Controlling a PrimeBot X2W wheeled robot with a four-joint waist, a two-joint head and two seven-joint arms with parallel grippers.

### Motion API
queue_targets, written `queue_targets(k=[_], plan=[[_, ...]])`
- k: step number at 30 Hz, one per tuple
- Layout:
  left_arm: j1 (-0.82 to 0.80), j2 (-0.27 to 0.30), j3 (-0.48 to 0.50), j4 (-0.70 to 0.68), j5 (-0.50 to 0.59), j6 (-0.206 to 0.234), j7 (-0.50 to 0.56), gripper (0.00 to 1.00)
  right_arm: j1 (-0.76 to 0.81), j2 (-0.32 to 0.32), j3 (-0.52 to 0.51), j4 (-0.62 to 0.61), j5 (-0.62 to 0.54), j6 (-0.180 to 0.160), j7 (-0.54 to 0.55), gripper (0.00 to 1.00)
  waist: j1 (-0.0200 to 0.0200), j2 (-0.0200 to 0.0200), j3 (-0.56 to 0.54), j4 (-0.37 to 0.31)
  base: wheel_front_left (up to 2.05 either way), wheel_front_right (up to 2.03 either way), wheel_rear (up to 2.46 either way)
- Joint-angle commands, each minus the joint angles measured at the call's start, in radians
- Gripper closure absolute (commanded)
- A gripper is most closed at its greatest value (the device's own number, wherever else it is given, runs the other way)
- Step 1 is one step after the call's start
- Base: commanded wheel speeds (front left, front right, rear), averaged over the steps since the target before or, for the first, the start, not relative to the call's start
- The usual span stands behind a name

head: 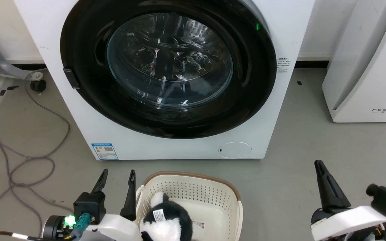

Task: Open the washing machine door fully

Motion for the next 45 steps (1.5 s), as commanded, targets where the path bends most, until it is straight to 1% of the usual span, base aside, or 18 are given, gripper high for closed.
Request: queue_targets(k=[1, 8, 13, 14, 17, 22, 29, 35, 40, 45], plan=[[-0.02, 0.005, -0.008, 0.004, -0.009, 0.003, -0.012, 0.0, -0.016, 0.0, -0.001, 0.005, 0.087, 0.0, -0.014, 1.0, 0.0, -0.0001, 0.002, -0.001, 0.0, 0.0, 0.0], [-0.023, 0.006, -0.022, 0.014, -0.022, 0.006, -0.027, 0.0, -0.041, 0.0, -0.014, 0.016, 0.333, 0.0, -0.028, 1.0, 0.0, -0.0001, 0.002, -0.005, 0.0, 0.0, 0.0], [-0.03, 0.008, -0.032, 0.019, -0.03, 0.007, -0.037, 0.0, -0.082, 0.0, -0.034, 0.031, 0.47, 0.0, -0.039, 1.0, 0.0, -0.0001, 0.008, -0.009, 0.0, 0.0, 0.0], [-0.03, 0.008, -0.032, 0.019, -0.03, 0.007, -0.037, 0.0, -0.082, 0.0, -0.034, 0.031, 0.47, 0.0, -0.039, 1.0, 0.0, -0.0001, 0.008, -0.009, 0.0, 0.0, 0.0], [-0.036, 0.011, -0.038, 0.02, -0.035, 0.008, -0.043, 0.0, -0.122, -0.01, -0.042, 0.051, 0.541, 0.0, -0.045, 1.0, 0.0, -0.0001, 0.014, -0.012, 0.0, 0.0, 0.0], [-0.048, 0.018, -0.045, 0.017, -0.041, 0.011, -0.054, 0.0, -0.21, -0.046, -0.048, 0.095, 0.644, 0.0, -0.055, 1.0, 0.0, -0.0001, 0.031, -0.014, 0.0, 0.0, 0.0], [-0.08, 0.029, -0.054, -0.003, -0.048, 0.011, -0.072, 0.0, -0.366, -0.104, -0.057, 0.187, 0.744, 0.0, -0.07, 1.0, 0.0, -0.0001, 0.083, -0.007, 0.0, 0.0, 0.0], [-0.113, 0.04, -0.059, -0.013, -0.055, 0.012, -0.086, 0.0, -0.527, -0.171, -0.001, 0.27, 0.85, 0.0, -0.083, 1.0, 0.0, -0.0001, 0.142, -0.002, 0.0, 0.0, 0.0], [-0.142, 0.046, -0.064, -0.019, -0.062, 0.013, -0.099, 0.0, -0.663, -0.24, 0.084, 0.33, 0.942, 0.0, -0.077, 1.0, 0.0, -0.0001, 0.188, 0.001, 0.0, 0.0, 0.0], [-0.169, 0.05, -0.073, -0.022, -0.067, 0.012, -0.111, 0.0, -0.798, -0.316, 0.2, 0.396, 1.034, 0.001, -0.043, 1.0, 0.0, -0.0001, 0.224, 0.005, 0.0, 0.0, 0.0]])
